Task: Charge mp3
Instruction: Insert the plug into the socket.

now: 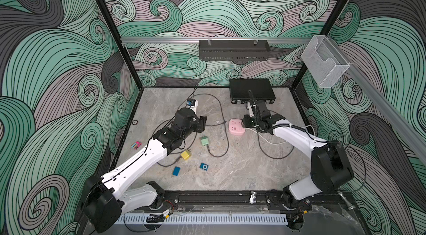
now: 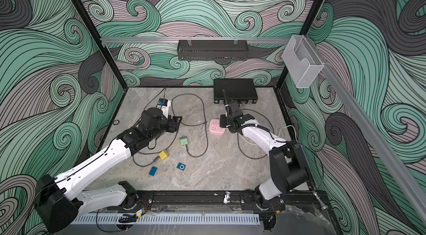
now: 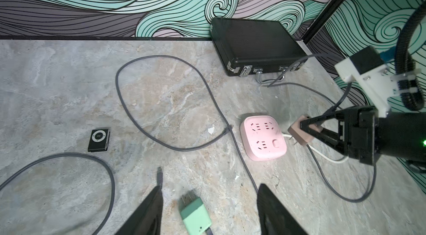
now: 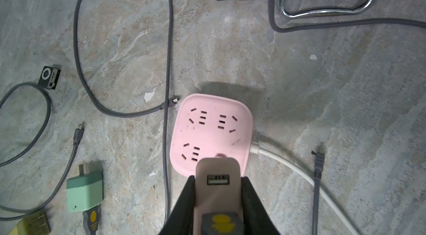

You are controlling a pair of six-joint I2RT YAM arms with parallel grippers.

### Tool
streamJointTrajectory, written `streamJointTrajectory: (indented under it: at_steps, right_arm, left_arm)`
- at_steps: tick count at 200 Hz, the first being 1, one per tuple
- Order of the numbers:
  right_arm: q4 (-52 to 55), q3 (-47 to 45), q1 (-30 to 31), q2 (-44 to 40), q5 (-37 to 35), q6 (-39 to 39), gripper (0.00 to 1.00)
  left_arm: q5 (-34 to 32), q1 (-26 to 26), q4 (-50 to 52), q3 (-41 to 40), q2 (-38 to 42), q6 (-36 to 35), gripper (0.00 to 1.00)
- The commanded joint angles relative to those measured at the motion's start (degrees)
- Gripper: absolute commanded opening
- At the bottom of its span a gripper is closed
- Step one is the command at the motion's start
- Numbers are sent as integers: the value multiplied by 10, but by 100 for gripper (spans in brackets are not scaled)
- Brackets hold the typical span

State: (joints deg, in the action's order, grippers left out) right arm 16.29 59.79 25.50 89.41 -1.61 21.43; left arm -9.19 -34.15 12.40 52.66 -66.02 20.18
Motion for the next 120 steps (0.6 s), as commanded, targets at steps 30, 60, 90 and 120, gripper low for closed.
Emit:
streamJointTrajectory:
  at_steps: [30, 60, 90, 120]
  right_arm:
    - [-115, 13, 14, 55, -82, 4, 0]
    - [-106, 33, 14, 87, -102, 4, 0]
    - [-115, 34, 16, 102, -102, 10, 0]
    - [-124, 30, 24, 112, -115, 15, 0]
  left_arm:
    - [33, 38, -26, 3, -20, 1, 63]
    - [43, 53, -35, 0, -25, 1, 63]
    - [51, 62, -43, -3, -30, 1, 63]
    - [58, 69, -46, -2, -33, 0, 63]
